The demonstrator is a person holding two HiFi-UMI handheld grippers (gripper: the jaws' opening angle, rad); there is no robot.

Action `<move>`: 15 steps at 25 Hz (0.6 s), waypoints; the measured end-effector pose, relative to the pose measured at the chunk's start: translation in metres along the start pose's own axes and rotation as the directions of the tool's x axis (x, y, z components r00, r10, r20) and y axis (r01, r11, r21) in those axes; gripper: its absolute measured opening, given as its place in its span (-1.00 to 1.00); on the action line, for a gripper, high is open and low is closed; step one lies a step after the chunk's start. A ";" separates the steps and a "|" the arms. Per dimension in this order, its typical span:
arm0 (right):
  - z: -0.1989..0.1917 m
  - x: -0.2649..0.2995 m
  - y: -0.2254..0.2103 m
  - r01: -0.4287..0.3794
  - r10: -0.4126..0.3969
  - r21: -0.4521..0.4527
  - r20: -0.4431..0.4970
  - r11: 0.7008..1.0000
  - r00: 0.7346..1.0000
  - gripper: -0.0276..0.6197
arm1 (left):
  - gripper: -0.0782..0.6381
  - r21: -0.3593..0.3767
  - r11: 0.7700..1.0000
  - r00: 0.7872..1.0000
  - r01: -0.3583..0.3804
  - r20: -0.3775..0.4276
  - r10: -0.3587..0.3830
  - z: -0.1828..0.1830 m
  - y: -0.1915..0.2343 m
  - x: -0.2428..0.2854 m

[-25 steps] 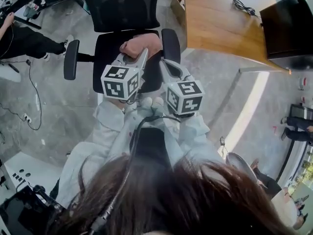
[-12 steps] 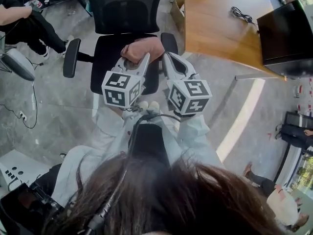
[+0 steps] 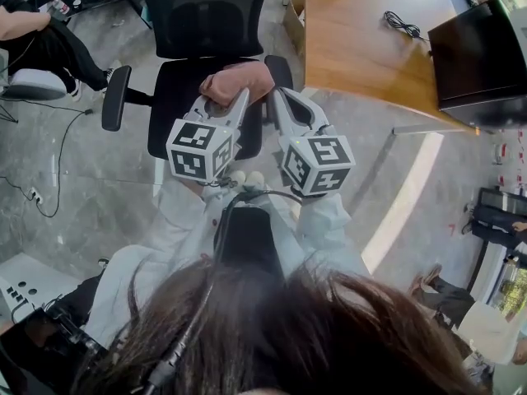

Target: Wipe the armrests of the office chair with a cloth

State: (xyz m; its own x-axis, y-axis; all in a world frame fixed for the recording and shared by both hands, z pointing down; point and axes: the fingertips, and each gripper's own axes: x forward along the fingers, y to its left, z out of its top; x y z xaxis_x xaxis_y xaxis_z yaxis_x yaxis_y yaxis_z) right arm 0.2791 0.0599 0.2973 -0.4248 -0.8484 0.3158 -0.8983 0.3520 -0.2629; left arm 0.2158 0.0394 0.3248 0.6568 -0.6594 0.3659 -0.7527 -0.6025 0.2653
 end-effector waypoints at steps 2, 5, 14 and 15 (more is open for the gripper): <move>-0.001 -0.003 0.000 0.002 -0.002 -0.001 0.002 1.000 1.000 -0.91 | -0.67 0.000 1.000 1.000 0.003 0.002 -0.003 -0.001 -0.003 -0.001; -0.004 -0.007 0.000 0.004 -0.004 -0.003 0.001 1.000 1.000 -0.91 | -0.67 -0.008 1.000 1.000 0.011 0.005 -0.011 -0.003 -0.007 -0.002; -0.002 -0.011 0.004 -0.010 0.010 -0.004 -0.006 1.000 1.000 -0.91 | -0.67 -0.010 1.000 1.000 0.002 0.007 -0.002 0.001 -0.009 -0.010; 0.000 -0.011 0.007 -0.012 0.012 -0.006 -0.007 1.000 1.000 -0.91 | -0.67 -0.011 1.000 1.000 0.002 0.007 -0.002 0.003 -0.008 -0.012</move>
State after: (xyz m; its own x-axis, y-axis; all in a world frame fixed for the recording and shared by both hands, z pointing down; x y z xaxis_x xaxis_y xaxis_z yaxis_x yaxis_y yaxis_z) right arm 0.2772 0.0713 0.2921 -0.4363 -0.8413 0.3192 -0.8939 0.3646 -0.2607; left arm 0.2139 0.0507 0.3157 0.6585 -0.6615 0.3589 -0.7519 -0.5986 0.2762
